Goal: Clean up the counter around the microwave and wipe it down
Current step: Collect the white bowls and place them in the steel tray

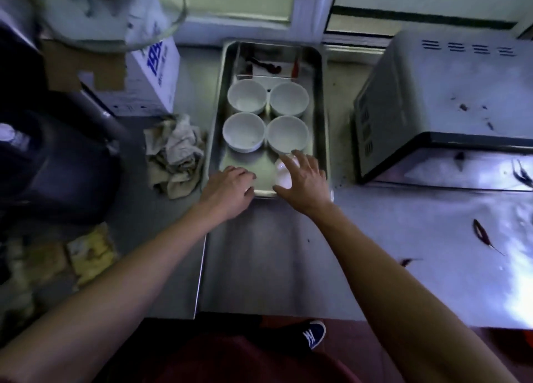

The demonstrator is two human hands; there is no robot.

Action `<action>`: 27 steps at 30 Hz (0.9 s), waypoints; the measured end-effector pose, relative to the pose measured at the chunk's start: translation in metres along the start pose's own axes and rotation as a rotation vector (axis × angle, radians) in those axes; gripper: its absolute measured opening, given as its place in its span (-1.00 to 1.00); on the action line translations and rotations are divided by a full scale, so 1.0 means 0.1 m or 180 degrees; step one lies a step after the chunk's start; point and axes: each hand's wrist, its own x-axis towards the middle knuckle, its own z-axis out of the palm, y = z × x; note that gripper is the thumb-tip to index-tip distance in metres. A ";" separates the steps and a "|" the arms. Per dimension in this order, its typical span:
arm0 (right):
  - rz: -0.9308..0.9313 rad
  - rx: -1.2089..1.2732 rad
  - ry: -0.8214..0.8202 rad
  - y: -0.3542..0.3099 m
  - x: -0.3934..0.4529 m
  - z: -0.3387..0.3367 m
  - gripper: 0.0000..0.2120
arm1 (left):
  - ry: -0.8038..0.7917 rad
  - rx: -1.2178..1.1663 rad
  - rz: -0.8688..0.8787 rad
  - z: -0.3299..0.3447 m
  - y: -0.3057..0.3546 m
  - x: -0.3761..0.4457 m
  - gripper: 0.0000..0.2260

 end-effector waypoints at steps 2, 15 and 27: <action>-0.0022 -0.0037 -0.0148 -0.14 0.18 0.10 -0.29 | 0.0033 0.0026 -0.0047 -0.03 -0.16 0.00 -0.71; 0.0261 -0.0308 -0.0739 -0.45 0.68 0.61 -0.31 | 0.0086 -0.0044 -0.0076 0.09 -0.62 0.06 -0.72; -0.0051 0.0322 0.0055 -0.08 0.20 0.26 -0.64 | -0.0062 -0.0277 0.0234 0.15 -0.22 0.27 -0.67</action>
